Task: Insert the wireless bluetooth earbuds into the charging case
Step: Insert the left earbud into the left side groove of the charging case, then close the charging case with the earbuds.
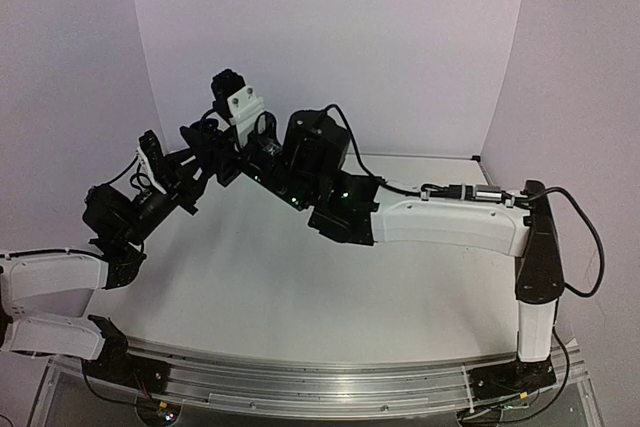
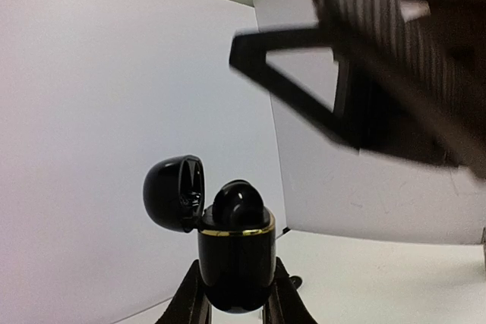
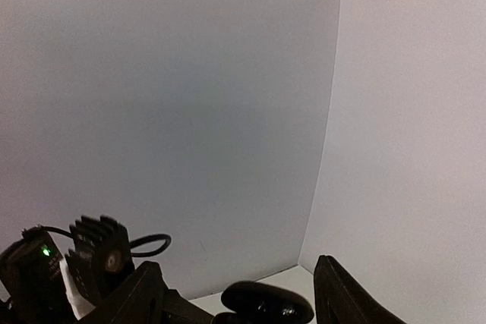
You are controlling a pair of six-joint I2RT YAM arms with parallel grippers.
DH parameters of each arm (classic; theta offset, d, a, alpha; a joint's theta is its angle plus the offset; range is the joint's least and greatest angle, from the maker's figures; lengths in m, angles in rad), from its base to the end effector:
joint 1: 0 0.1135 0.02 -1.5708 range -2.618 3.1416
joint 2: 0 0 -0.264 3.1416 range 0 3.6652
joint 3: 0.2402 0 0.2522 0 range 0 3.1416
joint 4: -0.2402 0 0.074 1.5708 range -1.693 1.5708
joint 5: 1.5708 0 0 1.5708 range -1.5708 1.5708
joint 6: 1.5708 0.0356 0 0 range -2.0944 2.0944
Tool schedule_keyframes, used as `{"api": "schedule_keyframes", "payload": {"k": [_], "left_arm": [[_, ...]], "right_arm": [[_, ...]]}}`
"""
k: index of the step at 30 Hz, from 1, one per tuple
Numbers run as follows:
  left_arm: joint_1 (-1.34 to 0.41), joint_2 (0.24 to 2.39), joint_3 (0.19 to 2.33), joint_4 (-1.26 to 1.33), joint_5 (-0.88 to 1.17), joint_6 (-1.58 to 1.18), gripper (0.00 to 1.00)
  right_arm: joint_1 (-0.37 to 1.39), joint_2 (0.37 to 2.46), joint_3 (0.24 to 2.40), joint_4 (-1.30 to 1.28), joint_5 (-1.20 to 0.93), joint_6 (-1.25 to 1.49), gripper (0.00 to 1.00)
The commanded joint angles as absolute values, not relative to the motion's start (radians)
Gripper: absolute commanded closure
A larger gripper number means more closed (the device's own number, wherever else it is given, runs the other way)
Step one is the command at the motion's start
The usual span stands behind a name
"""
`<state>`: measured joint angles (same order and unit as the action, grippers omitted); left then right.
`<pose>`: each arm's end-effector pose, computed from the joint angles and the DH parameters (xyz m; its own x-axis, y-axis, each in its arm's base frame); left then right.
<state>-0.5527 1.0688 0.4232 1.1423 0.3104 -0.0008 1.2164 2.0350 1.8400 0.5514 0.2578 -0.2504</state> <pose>0.1812 -0.1245 0.2969 0.4050 -0.2507 -0.8793 0.7288 0.6693 0.1449 0.1792 0.4580 0.3988 0.3215 0.1783 -0.9300 -0.7682 0.6233 -0.1460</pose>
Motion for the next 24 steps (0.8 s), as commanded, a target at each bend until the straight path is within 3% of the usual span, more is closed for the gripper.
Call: {"api": "schedule_keyframes", "payload": {"k": [1,8,15,24], "left_arm": [[-0.540,1.036,0.436,1.005,0.398,0.258,1.00],[-0.537,1.009,0.435,0.799,0.477,0.638,1.00],[-0.537,0.996,0.361,0.791,0.530,1.080,1.00],[-0.537,1.017,0.348,0.833,0.510,1.250,1.00]], "right_arm": [[1.196,1.893,1.871,0.546,0.279,-0.155,0.33],[1.156,1.885,1.885,0.380,0.371,-0.039,0.32],[1.125,1.959,1.937,0.137,0.377,0.044,0.32],[1.113,1.961,1.872,0.053,0.249,0.053,0.32]]}}
